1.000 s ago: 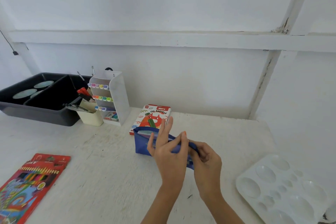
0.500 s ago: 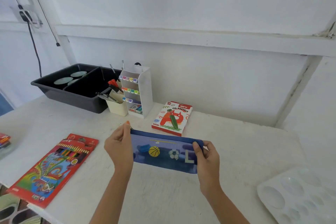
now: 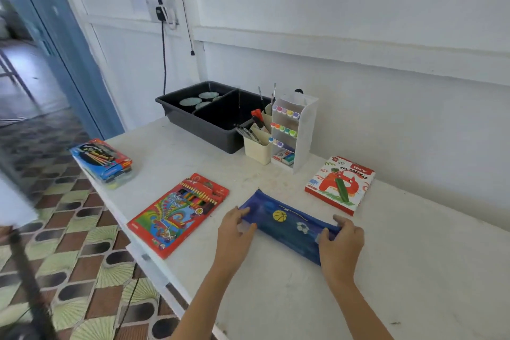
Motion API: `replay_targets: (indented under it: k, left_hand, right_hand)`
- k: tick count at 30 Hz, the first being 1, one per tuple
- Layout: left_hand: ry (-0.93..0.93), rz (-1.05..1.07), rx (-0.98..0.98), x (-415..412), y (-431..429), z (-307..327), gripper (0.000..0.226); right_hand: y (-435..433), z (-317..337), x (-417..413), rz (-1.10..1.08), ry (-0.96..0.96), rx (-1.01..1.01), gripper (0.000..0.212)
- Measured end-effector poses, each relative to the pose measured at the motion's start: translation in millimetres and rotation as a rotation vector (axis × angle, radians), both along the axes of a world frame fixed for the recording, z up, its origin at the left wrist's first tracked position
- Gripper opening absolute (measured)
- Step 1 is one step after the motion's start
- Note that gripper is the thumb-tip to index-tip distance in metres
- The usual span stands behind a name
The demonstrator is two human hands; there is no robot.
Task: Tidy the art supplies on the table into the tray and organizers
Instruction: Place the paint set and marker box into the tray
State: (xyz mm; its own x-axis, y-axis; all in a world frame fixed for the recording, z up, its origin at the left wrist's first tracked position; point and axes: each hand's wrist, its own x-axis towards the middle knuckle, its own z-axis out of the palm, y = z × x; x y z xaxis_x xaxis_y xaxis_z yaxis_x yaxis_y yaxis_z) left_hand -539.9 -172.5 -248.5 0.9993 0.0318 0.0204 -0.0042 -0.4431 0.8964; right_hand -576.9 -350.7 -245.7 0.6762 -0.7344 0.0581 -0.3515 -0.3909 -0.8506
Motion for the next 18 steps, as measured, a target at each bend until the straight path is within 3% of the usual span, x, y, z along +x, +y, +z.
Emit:
replay_targets:
  k: [2,4,11,14,18]
  left_hand:
    - [-0.054,0.020,0.047,-1.5,6.6,3.5,0.034]
    - [-0.091,0.055,-0.027,-0.9,18.1,13.3,0.029]
    - [-0.202,0.316,-0.236,28.8,89.1,56.3,0.021]
    - [-0.257,0.430,-0.290,51.8,133.8,63.1,0.023]
    - [-0.284,0.583,-0.330,95.3,204.2,63.6,0.022]
  right_hand:
    - [12.8,6.4,3.8,-0.024,0.044,-0.240,0.040]
    - [31.7,16.3,10.1,0.008,-0.001,-0.305,0.036]
    - [136.7,40.1,58.2,0.429,-0.192,-0.053,0.025]
    - [187.2,47.2,92.2,0.605,-0.161,0.015,0.015]
    - [259.9,51.3,149.5,0.797,-0.091,0.065,0.021]
